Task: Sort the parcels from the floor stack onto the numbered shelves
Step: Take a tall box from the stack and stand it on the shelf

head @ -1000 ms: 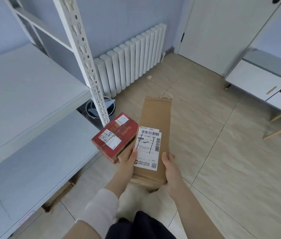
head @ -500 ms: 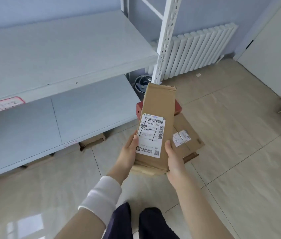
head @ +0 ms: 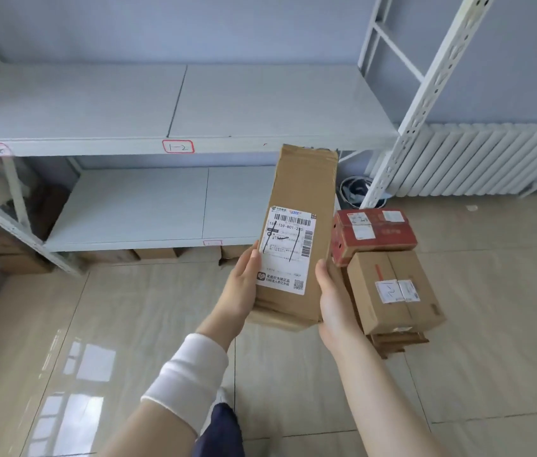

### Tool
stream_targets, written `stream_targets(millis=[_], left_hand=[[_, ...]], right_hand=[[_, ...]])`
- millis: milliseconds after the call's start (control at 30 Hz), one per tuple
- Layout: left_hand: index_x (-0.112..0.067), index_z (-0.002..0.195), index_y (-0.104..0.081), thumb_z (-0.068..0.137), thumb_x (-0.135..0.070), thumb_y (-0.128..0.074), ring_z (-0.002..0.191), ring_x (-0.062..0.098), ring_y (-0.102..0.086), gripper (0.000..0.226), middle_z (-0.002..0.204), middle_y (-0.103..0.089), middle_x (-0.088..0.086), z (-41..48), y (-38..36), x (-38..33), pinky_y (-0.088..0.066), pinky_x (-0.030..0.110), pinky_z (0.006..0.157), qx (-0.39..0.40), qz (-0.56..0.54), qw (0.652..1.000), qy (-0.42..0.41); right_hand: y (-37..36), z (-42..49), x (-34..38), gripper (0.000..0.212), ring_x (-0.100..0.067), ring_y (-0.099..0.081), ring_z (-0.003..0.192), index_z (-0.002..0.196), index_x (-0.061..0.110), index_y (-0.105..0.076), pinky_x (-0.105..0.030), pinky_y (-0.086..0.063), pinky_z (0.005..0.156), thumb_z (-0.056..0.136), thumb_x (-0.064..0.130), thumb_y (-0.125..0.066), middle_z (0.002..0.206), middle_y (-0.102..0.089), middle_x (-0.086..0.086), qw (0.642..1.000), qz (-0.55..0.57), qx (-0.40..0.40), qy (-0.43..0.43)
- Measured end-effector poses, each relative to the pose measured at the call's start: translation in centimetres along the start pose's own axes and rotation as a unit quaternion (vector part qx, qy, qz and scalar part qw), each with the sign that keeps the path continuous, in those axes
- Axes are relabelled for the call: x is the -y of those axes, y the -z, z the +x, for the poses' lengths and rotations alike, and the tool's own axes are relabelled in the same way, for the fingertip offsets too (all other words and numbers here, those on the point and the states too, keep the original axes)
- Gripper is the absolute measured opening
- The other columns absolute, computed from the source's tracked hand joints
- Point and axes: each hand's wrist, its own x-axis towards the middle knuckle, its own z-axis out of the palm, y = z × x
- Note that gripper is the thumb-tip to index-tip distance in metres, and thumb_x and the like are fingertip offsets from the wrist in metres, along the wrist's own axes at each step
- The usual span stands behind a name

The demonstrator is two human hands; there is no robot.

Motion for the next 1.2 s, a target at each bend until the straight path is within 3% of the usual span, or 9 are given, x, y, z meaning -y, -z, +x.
stream_targets(millis=[67,167,300,367,533,633,733,1067,1200], left_hand=[[-0.031,0.131,-0.051,0.102,-0.037,-0.03,0.116,0.004,-0.052,0.037,0.124,-0.059,-0.015,-1.6,1.2,-1.0,-0.04,0.016,0.087,-0.013,-0.009,1.0,-0.023],[-0.03,0.134,-0.049,0.102,-0.037,-0.03,0.119,0.006,-0.051,0.038,0.127,-0.058,-0.012,-3.7,3.6,-2.8,-0.039,0.02,0.092,-0.04,-0.022,0.997,-0.058],[-0.03,0.133,-0.049,0.102,-0.036,-0.029,0.114,0.005,-0.054,0.038,0.125,-0.06,-0.012,-6.7,7.1,-5.4,-0.041,0.014,0.082,-0.052,-0.03,0.992,-0.113],[-0.03,0.134,-0.049,0.102,-0.036,-0.029,0.117,0.004,-0.053,0.038,0.126,-0.059,-0.013,-8.4,9.0,-6.7,-0.041,0.015,0.086,-0.058,-0.037,0.987,-0.144],[-0.031,0.135,-0.048,0.102,-0.036,-0.028,0.126,0.015,-0.05,0.038,0.131,-0.058,-0.001,-12.0,14.7,-8.5,-0.038,0.039,0.109,-0.078,-0.044,0.978,-0.187],[-0.03,0.134,-0.049,0.102,-0.035,-0.03,0.122,0.01,-0.052,0.037,0.129,-0.059,-0.008,-13.8,18.4,-9.8,-0.04,0.026,0.102,-0.086,-0.055,0.97,-0.221],[-0.031,0.133,-0.05,0.101,-0.036,-0.031,0.12,0.011,-0.054,0.037,0.128,-0.06,-0.007,-15.3,21.4,-11.5,-0.041,0.029,0.103,-0.094,-0.062,0.964,-0.242],[-0.03,0.136,-0.046,0.102,-0.036,-0.029,0.124,0.009,-0.05,0.039,0.132,-0.057,-0.01,-15.2,28.8,-19.3,-0.038,0.033,0.108,-0.11,-0.079,0.928,-0.347],[-0.03,0.135,-0.048,0.102,-0.034,-0.031,0.124,0.011,-0.052,0.037,0.131,-0.058,-0.008,-12.8,31.1,-23.5,-0.037,0.04,0.11,-0.123,-0.083,0.911,-0.385]], right_hand=[[-1.3,-0.9,0.7,0.046,-0.009,-0.042,0.132,0.144,0.038,-0.032,-0.041,-0.033,0.112,0.099,0.044,-0.035,0.142,-0.046,0.016,1.0,-0.004,0.019,0.01],[-4.0,-2.8,1.9,0.047,-0.01,-0.041,0.133,0.146,0.037,-0.027,-0.04,-0.034,0.111,0.1,0.041,-0.033,0.144,-0.043,0.014,0.998,-0.002,0.053,0.035],[-7.9,-5.5,3.4,0.045,-0.007,-0.042,0.132,0.145,0.039,-0.028,-0.043,-0.033,0.112,0.1,0.04,-0.033,0.143,-0.044,0.017,0.99,0.002,0.099,0.102],[-9.9,-6.9,3.8,0.045,-0.007,-0.042,0.132,0.145,0.038,-0.028,-0.043,-0.032,0.113,0.1,0.04,-0.033,0.143,-0.045,0.017,0.984,0.001,0.119,0.131],[-15.9,-10.6,4.5,0.045,-0.009,-0.044,0.131,0.145,0.035,-0.031,-0.044,-0.033,0.112,0.1,0.039,-0.035,0.141,-0.048,0.015,0.973,-0.011,0.136,0.187],[-19.7,-12.8,4.9,0.045,-0.01,-0.045,0.131,0.144,0.036,-0.033,-0.044,-0.033,0.112,0.099,0.041,-0.035,0.141,-0.049,0.015,0.966,-0.016,0.147,0.21],[-22.9,-14.4,6.1,0.046,-0.007,-0.043,0.132,0.145,0.037,-0.031,-0.042,-0.032,0.113,0.099,0.041,-0.035,0.143,-0.045,0.017,0.957,-0.02,0.168,0.238],[-32.3,-14.7,12.8,0.057,-0.008,-0.044,0.132,0.144,0.038,-0.031,-0.043,-0.032,0.113,0.089,0.049,-0.041,0.141,-0.047,0.018,0.913,-0.031,0.227,0.338],[-35.8,-13.2,16.7,0.047,-0.01,-0.046,0.131,0.145,0.036,-0.03,-0.044,-0.033,0.113,0.098,0.04,-0.037,0.141,-0.049,0.015,0.893,-0.01,0.254,0.372]])
